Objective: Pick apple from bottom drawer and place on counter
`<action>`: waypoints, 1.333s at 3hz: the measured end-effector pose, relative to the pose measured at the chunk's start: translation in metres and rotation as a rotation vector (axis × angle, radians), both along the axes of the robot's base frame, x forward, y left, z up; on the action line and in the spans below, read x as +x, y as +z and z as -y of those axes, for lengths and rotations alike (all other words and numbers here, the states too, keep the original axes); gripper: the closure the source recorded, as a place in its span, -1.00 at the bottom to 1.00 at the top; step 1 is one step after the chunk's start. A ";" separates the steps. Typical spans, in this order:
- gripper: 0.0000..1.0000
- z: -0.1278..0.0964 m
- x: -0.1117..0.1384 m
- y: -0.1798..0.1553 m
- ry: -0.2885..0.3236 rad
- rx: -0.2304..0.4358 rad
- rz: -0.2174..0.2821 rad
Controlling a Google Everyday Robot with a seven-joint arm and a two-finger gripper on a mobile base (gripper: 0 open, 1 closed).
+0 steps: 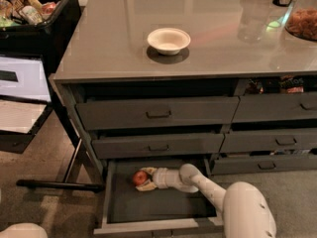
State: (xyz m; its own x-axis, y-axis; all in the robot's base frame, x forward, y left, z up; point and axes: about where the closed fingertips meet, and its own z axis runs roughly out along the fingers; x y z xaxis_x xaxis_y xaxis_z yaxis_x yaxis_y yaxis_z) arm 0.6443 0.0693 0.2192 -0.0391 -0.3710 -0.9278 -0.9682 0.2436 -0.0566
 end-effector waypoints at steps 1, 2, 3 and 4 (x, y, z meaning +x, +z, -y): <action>1.00 0.027 -0.014 0.035 0.068 0.003 0.006; 1.00 0.057 -0.020 0.064 0.143 -0.007 0.006; 1.00 0.090 -0.030 0.092 0.191 -0.036 0.011; 1.00 0.118 -0.041 0.127 0.263 -0.079 0.015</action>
Offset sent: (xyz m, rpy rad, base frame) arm -0.0288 -0.0998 0.1021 -0.0181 -0.0075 0.2389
